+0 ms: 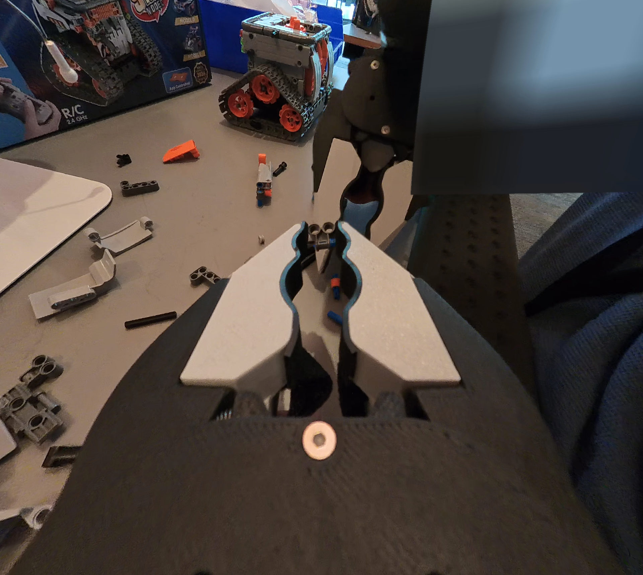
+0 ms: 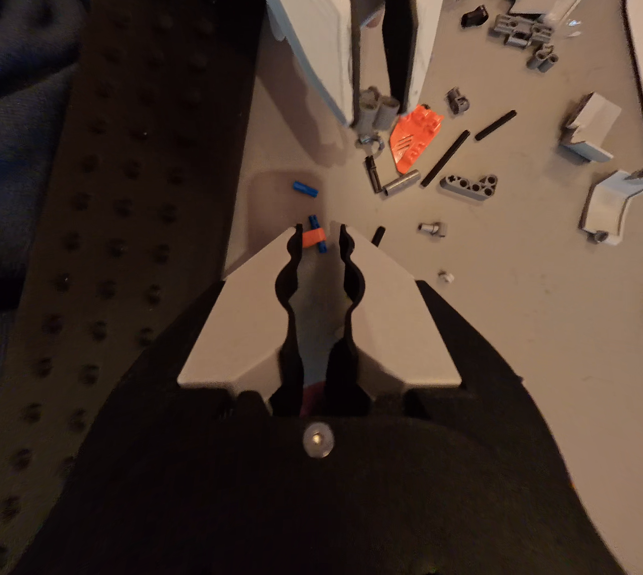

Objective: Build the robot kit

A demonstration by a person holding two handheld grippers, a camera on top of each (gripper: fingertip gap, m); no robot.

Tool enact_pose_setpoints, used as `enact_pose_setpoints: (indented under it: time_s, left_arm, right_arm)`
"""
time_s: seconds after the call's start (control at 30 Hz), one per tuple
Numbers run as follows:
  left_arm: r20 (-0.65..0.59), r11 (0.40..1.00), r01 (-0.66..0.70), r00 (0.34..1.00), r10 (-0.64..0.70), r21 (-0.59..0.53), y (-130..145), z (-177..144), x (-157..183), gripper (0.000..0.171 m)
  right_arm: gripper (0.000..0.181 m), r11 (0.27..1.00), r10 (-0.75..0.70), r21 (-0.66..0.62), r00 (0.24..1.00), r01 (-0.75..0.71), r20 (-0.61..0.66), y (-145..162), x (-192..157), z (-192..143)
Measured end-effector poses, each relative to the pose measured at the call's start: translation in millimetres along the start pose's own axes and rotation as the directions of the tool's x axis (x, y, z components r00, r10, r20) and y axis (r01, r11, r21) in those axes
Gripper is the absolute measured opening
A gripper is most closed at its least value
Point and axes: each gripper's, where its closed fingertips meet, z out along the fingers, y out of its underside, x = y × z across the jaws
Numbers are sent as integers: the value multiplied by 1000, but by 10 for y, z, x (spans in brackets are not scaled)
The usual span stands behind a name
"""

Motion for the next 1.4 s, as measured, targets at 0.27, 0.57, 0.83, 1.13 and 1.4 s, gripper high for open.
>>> enact_pose_setpoints:
  time_s: [0.27,0.57,0.83,1.13,1.4]
  left_arm:
    - [-34,1000,9,999,-10,-25,51,8,13,13]
    - [-45,999,38,998,-37,5,22,25,-2,13]
    - [-128,928,235,970,-205,291,-440,-112,-77,14]
    - [-167,872,334,942,-292,359,-552,-28,-120,14]
    - [-239,791,454,890,-388,410,-643,37,-168,13]
  right_arm:
    - [15,996,-94,14,995,93,43,80,-20,71]
    - [12,983,-1,184,1000,-1,12,-107,59,-50]
    - [12,874,102,486,978,-1,-180,-643,268,-617]
    - [12,813,169,582,953,9,-251,-773,355,-855]
    - [12,824,198,566,934,5,-297,-752,433,-888]
